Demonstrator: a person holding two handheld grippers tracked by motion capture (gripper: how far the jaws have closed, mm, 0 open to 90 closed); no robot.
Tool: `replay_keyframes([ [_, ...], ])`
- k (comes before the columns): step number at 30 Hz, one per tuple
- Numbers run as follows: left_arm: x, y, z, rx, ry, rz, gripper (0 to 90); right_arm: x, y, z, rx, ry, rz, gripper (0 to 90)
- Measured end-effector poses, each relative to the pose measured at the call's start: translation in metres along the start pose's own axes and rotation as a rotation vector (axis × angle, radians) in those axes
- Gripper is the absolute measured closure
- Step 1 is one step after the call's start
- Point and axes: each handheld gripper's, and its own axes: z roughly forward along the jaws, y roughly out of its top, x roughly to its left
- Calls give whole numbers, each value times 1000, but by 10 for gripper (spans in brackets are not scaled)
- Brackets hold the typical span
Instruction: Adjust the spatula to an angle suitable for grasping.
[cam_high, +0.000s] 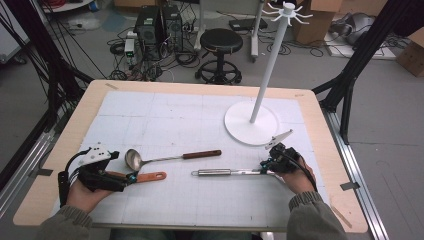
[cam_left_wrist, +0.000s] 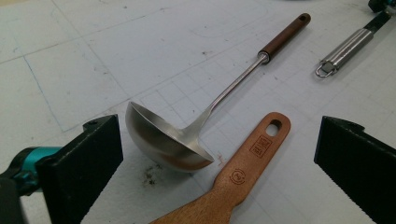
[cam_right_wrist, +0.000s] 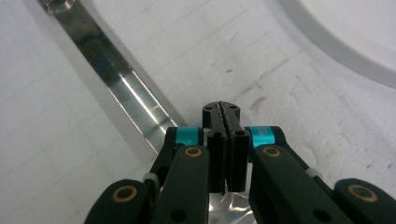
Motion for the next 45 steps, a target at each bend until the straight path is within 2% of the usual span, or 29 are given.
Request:
replay_keyframes([
  [7,0,0,0,0,1,0,17,14,-4,-3,22,5,-43,897],
  [15,0,0,0,0,0,-1,17,24,-9,-7,35,43,-58,897],
  [19,0,0,1,2,-1,1,17,27,-11,-8,38,63,-69,897],
  [24,0,0,0,2,0,2,17,28,-10,-8,38,61,-77,895],
  [26,0,0,0,2,0,2,17,30,-8,-11,17,45,-95,871],
  [27,0,0,1,4,-2,3,17,33,-3,-15,-22,51,-106,857],
  [29,0,0,1,6,-4,4,17,36,3,-18,-43,57,-140,836],
  [30,0,0,1,6,-4,4,17,36,3,-18,-43,57,-140,836],
  [32,-1,0,1,6,-6,6,17,44,15,-18,-70,84,-187,786],
  [35,-1,0,1,3,-2,5,17,49,23,-14,-92,117,-223,734],
  [38,-1,0,1,4,-2,4,17,53,27,-9,-88,138,-239,691],
  [39,0,0,1,3,-4,5,17,56,30,-4,-71,148,-253,661],
  [45,-1,0,1,5,-2,6,17,59,35,7,-37,163,-289,625],
])
